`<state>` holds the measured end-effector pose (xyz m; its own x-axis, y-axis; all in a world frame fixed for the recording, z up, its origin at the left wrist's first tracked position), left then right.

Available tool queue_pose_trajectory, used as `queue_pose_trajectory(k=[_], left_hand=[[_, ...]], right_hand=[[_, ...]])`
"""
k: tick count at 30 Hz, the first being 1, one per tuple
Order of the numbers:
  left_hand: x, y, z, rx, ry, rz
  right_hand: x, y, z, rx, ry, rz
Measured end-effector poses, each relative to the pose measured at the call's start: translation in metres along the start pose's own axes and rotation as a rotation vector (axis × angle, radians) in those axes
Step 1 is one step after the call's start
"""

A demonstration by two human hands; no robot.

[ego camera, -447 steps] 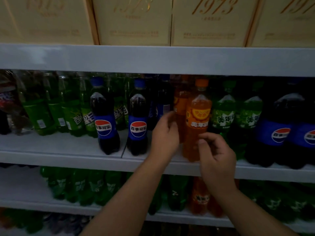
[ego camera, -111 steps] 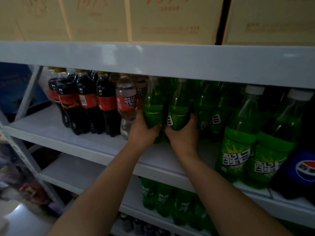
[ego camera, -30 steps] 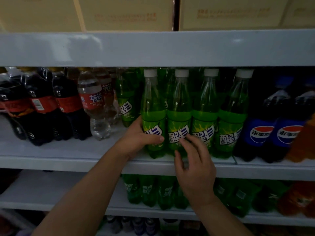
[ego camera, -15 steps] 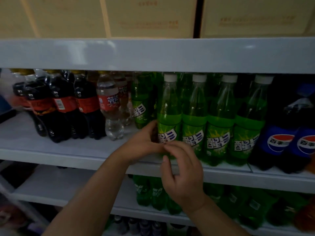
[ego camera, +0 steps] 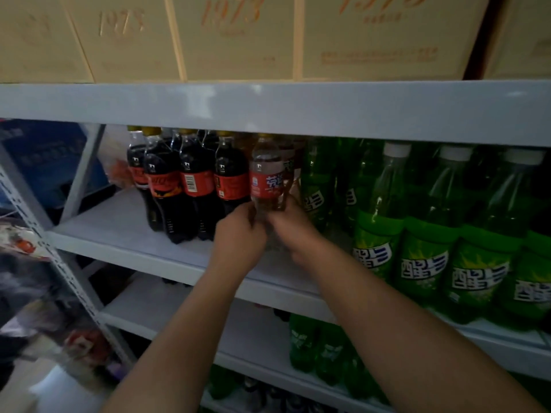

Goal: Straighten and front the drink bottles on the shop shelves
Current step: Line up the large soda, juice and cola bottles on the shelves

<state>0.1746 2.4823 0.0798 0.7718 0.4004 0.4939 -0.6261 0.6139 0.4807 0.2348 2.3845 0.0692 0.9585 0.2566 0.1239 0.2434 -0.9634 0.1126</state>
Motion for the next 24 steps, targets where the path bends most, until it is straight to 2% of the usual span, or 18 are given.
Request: queue_pose_trajectory(k=[2,4,9,13,18,24], left_hand=[[-0.001,-0.014,-0.001,-0.065,0.072,-0.064],[-0.002,-0.019,0.001,-0.129,0.082,-0.07],[-0.004,-0.026,0.015,-0.062,-0.094,-0.026],[-0.004,-0.031,0.019,0.001,-0.091,0.022],[-0.016,-0.039,0.014,-0.181,-0.073,-0.038],[-0.036,-0.055,0.03,-0.298,-0.105,-0.119]], right_hand=[[0.003,-0.002,0.009,0.048,-0.036,-0.051],[0.003,0.004,0.013,0.057,0.0,-0.015],[-0.018,0.025,0.022,0.114,0.042,0.073],[-0.044,0.042,0.023,0.085,0.077,0.107],[-0.088,0.058,0.017,0.149,0.192,0.003],[-0.146,0.118,-0.001,-0.102,0.508,0.447]])
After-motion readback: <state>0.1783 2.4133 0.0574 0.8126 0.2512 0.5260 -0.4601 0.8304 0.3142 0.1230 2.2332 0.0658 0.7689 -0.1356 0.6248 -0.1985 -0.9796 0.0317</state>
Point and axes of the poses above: each hand's wrist, its own x-axis towards the middle knuckle, its own y-axis out of the back of the hand, z = x × y, the point moved 8 cm from there along x, towards the middle knuckle, and after that the axes turned 4 degrees about z, right-handed, at the moved point
